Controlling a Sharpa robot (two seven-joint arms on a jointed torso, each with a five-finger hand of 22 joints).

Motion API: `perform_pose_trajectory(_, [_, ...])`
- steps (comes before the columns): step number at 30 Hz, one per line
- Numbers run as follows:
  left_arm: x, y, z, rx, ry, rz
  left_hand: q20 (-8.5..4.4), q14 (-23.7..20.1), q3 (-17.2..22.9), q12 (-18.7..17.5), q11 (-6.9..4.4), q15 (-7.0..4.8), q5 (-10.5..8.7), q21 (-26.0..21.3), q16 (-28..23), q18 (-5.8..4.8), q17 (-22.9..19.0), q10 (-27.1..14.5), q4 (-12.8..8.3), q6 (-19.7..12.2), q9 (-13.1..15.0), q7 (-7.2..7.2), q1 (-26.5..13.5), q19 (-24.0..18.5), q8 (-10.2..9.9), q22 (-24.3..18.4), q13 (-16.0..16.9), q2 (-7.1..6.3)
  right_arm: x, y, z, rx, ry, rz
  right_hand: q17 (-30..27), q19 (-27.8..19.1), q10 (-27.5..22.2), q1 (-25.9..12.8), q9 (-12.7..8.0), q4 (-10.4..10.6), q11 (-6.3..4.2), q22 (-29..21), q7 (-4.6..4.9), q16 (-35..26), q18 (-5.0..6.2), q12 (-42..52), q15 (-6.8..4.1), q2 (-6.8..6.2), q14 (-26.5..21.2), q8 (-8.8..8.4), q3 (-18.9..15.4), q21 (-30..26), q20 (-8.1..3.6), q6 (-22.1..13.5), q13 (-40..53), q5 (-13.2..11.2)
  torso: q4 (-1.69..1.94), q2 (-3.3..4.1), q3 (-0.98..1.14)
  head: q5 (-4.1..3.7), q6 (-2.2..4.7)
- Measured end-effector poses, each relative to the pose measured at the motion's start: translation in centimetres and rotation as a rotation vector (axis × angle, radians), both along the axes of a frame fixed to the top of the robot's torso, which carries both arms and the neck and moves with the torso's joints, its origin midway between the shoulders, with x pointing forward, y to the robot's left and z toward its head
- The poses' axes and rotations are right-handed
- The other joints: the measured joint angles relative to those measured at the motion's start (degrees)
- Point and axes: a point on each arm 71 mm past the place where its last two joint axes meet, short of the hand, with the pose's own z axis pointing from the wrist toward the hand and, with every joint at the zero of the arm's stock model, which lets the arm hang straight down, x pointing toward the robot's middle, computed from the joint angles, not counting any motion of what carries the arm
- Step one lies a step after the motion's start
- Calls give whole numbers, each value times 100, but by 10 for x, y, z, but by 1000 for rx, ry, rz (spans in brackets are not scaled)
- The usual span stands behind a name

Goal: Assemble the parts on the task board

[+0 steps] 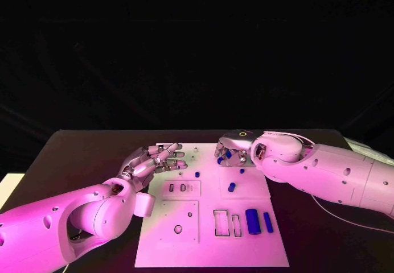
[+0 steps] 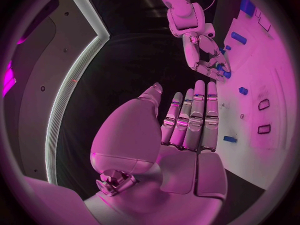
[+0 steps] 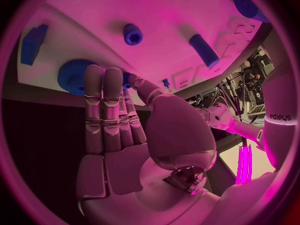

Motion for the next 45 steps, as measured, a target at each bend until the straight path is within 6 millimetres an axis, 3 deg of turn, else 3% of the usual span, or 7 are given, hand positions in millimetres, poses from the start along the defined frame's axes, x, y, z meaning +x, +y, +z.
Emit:
perform_pose_trajectory(6, [0,1,0,0,1,3,0,20,0,0,0,-20,0,0,0,0,0,0,0,0,0,0,0,0,0,0,0,0,1,1,1,-3,2,0,260,0,74,0,38,104,-49,267,-70,276,0,19,-13,0,-10,28,51,244,0,144,17,-33,0,25,3,-14,-9])
perform_pose_trajectory(10, [0,1,0,-1,2,3,0,20,0,0,1,-20,0,0,0,0,-1,-1,0,0,0,0,0,0,0,1,0,0,2,1,1,-3,1,0,496,33,229,33,70,174,-105,560,-137,530,0,89,-82,33,1,113,92,489,-33,323,52,-211,4,37,4,-18,-10])
perform_pose_trajectory(17, [0,0,0,-2,3,3,-20,20,0,0,1,-20,0,0,0,-1,7,-1,0,-1,0,0,23,20,0,-6,0,22,4,2,3,-12,-3,-2,639,33,318,100,118,224,-153,765,-186,678,0,113,-81,100,0,157,146,664,-33,440,67,-392,14,54,2,-29,2])
perform_pose_trajectory(28, [0,0,0,-3,5,3,-20,20,0,0,-18,-20,0,0,0,-1,6,18,0,-1,-1,0,23,20,0,-5,-1,22,4,3,5,4,-40,-1,574,25,368,230,143,278,-161,876,-174,668,0,87,-122,121,-1,185,279,819,-69,482,91,-619,23,78,1,-42,15])
perform_pose_trajectory(33, [0,0,0,-3,5,3,-20,20,0,0,-17,-20,0,0,0,-1,6,18,0,-1,-1,0,23,20,0,-5,-1,22,1,2,8,75,-89,-5,493,-21,304,303,167,273,-97,844,-130,609,0,62,-99,135,-23,126,354,819,-41,439,57,-634,34,85,-3,-51,38])
perform_pose_trajectory(45, [1,1,0,-4,7,5,-20,20,0,0,-17,-20,0,0,0,-1,10,17,0,-2,-1,-1,23,20,0,-5,-1,22,3,24,19,204,-166,-8,565,-41,286,303,137,291,-79,908,-120,655,0,28,-99,135,-23,109,433,843,-21,428,40,-630,44,100,-12,-55,85])
